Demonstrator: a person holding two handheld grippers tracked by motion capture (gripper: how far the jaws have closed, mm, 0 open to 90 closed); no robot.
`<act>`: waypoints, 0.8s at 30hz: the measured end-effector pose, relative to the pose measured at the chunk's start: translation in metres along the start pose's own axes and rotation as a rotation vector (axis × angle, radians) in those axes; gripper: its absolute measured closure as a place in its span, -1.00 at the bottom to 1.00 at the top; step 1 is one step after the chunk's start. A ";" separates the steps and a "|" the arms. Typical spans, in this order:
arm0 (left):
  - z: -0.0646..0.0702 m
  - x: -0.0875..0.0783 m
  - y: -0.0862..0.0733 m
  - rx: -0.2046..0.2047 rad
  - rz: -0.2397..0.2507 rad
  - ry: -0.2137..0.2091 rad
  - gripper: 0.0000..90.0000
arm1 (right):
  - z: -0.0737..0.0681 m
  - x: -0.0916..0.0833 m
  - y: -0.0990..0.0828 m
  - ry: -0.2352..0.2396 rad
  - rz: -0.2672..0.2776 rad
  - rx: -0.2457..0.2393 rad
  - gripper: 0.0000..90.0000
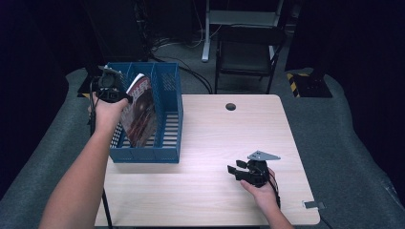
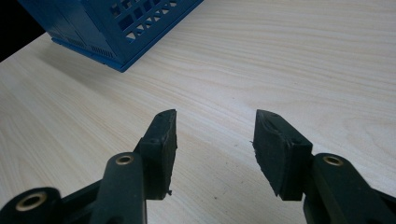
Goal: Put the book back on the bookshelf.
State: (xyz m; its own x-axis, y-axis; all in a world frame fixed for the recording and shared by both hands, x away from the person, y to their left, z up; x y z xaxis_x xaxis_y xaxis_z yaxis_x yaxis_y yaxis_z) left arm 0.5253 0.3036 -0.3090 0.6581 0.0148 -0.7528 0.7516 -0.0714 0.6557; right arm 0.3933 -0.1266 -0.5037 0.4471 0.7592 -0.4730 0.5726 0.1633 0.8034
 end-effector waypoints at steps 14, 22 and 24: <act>-0.002 -0.011 -0.001 0.014 -0.024 -0.018 0.80 | 0.000 0.000 -0.001 0.000 -0.007 0.007 0.09; -0.006 -0.021 -0.005 0.031 -0.039 -0.024 0.80 | 0.000 0.000 -0.001 -0.003 -0.005 0.007 0.09; -0.006 -0.023 -0.007 0.041 -0.041 -0.028 0.80 | 0.000 0.000 -0.001 -0.005 -0.005 0.006 0.09</act>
Point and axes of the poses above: each handheld gripper's, and its own axes: x roughly forward along the jaws, y roughly out of its top, z roughly to its right, the point moved 3 cm from there along x, roughly forward along the jaws, and after that the axes turned 12 degrees about y, right-handed, at the moved point
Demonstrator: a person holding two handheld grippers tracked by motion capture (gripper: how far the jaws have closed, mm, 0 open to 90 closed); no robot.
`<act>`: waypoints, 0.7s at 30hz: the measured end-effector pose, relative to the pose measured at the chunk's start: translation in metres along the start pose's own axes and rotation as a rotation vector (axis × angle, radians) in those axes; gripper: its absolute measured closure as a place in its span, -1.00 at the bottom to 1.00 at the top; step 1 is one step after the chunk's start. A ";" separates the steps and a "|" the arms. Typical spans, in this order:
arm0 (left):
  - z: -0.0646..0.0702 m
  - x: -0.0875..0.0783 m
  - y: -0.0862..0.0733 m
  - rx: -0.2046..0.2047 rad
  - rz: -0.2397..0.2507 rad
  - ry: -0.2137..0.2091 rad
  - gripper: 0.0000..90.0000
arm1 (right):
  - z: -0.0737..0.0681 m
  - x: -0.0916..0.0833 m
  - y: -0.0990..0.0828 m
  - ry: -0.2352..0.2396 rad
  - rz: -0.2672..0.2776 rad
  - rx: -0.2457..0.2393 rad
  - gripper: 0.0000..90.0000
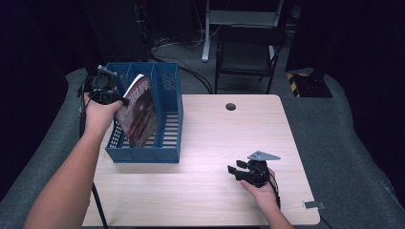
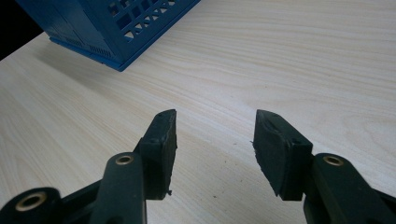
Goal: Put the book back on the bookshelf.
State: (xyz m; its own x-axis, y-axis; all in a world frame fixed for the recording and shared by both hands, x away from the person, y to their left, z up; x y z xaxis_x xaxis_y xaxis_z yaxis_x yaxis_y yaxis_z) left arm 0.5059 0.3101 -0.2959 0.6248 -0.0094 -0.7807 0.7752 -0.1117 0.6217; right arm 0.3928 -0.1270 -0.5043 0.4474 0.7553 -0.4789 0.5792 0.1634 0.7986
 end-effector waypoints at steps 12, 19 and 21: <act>-0.001 -0.002 -0.004 0.002 -0.017 -0.004 0.80 | 0.001 -0.001 0.000 -0.001 0.008 0.002 0.09; -0.002 -0.002 -0.006 -0.003 -0.012 -0.014 0.81 | 0.001 -0.001 0.000 -0.001 0.007 -0.002 0.09; -0.002 -0.002 -0.006 -0.002 -0.013 -0.015 0.82 | 0.001 0.000 0.000 -0.002 0.005 -0.001 0.09</act>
Point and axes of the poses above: each handheld gripper's, and its own axes: x roughly forward along the jaws, y roughly out of its top, z roughly to its right, the point moved 3 cm from there along x, roughly forward along the jaws, and after that the axes turned 12 degrees about y, right-handed, at the moved point
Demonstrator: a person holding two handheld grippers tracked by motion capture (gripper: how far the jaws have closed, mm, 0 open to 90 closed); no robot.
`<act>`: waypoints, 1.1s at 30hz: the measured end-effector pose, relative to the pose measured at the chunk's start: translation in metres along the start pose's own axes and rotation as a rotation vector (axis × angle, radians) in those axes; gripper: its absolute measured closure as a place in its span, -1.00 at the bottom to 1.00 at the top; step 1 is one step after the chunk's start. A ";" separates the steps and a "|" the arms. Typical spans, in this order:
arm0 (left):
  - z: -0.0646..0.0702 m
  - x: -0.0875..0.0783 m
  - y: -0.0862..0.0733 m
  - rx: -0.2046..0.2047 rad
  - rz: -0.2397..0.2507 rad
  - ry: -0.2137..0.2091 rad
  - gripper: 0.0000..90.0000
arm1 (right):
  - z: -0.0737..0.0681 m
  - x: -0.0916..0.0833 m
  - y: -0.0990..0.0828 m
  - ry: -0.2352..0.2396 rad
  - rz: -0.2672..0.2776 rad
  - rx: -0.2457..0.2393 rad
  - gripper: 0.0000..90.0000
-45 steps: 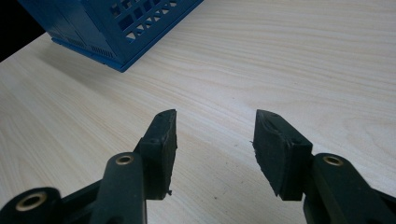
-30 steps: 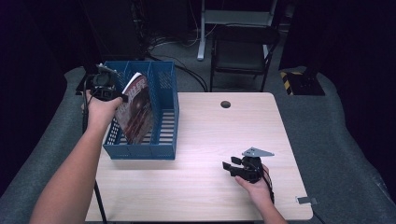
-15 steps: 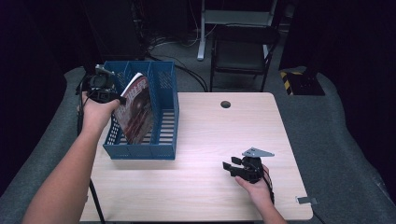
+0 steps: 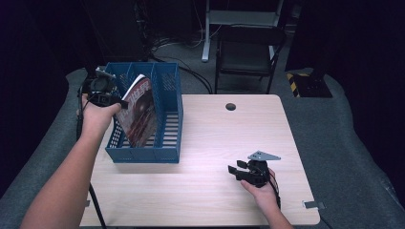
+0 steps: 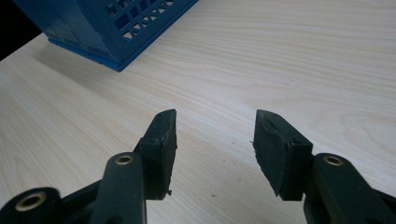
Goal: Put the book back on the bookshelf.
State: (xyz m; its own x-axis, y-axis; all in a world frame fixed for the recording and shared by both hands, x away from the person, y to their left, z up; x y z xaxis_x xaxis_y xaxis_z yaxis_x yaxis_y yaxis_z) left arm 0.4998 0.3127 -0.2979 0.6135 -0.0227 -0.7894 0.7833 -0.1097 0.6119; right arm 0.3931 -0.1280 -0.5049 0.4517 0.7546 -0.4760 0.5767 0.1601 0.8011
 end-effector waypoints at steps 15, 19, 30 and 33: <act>-0.006 0.001 0.001 -0.014 0.005 0.004 0.87 | 0.001 0.000 -0.001 -0.007 -0.007 -0.002 0.09; -0.005 0.001 0.003 -0.011 0.005 0.004 0.87 | 0.001 0.001 -0.001 -0.003 -0.010 0.000 0.09; -0.004 -0.002 0.012 -0.017 0.028 0.015 0.87 | 0.002 0.000 -0.001 -0.002 -0.002 0.004 0.09; -0.003 -0.002 0.013 -0.029 0.038 0.015 0.88 | 0.002 0.000 -0.001 -0.006 -0.001 0.005 0.09</act>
Point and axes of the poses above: each handheld gripper's, and its own axes: x roughly forward along the jaws, y roughly out of its top, z roughly to its right, the point moved 3 cm from there along x, roughly forward along the jaws, and after that the axes turned 12 degrees about y, right-handed, at the moved point
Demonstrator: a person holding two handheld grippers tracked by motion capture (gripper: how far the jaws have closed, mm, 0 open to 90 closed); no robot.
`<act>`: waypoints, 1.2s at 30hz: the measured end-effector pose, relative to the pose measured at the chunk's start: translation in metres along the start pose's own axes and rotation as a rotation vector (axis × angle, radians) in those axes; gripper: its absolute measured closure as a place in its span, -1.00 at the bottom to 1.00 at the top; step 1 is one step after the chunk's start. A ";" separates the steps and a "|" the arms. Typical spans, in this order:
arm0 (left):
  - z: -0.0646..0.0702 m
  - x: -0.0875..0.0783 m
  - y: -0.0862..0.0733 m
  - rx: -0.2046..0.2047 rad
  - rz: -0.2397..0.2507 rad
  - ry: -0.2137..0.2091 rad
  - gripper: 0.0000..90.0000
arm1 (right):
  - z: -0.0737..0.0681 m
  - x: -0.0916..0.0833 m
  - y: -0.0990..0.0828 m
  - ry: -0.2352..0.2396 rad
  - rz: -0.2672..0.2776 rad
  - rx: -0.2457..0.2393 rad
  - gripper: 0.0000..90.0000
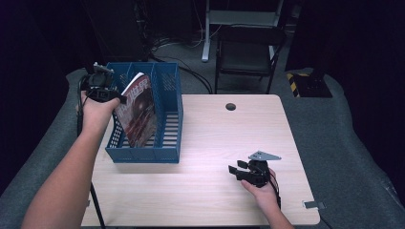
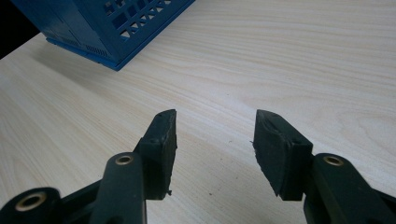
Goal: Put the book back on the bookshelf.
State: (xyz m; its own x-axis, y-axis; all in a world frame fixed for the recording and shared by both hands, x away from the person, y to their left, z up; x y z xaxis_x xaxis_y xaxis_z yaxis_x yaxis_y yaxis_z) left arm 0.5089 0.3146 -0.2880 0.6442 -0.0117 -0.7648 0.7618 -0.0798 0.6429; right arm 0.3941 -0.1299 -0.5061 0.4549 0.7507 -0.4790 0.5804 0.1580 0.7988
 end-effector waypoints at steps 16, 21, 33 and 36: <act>-0.002 0.009 0.012 -0.042 0.077 0.035 0.88 | 0.001 0.000 0.000 0.002 -0.002 -0.001 0.09; -0.001 0.017 0.016 -0.063 0.109 0.053 0.88 | 0.001 -0.001 0.000 0.001 -0.002 0.000 0.09; -0.003 0.027 0.018 -0.096 0.144 0.077 0.88 | 0.003 0.000 0.000 0.001 -0.007 -0.007 0.09; -0.003 0.029 0.018 -0.106 0.157 0.083 0.88 | 0.002 0.000 -0.001 0.002 -0.014 -0.008 0.09</act>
State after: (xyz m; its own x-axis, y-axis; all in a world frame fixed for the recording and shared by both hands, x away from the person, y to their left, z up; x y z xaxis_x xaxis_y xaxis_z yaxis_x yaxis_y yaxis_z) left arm 0.5417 0.3161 -0.2989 0.7557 0.0664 -0.6515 0.6517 0.0220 0.7582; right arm 0.3951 -0.1310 -0.5075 0.4456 0.7496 -0.4894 0.5809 0.1738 0.7952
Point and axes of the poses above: each handheld gripper's, and its own axes: x roughly forward along the jaws, y roughly out of its top, z roughly to its right, the point moved 3 cm from there along x, roughly forward along the jaws, and after that the axes turned 12 degrees about y, right-handed, at the moved point
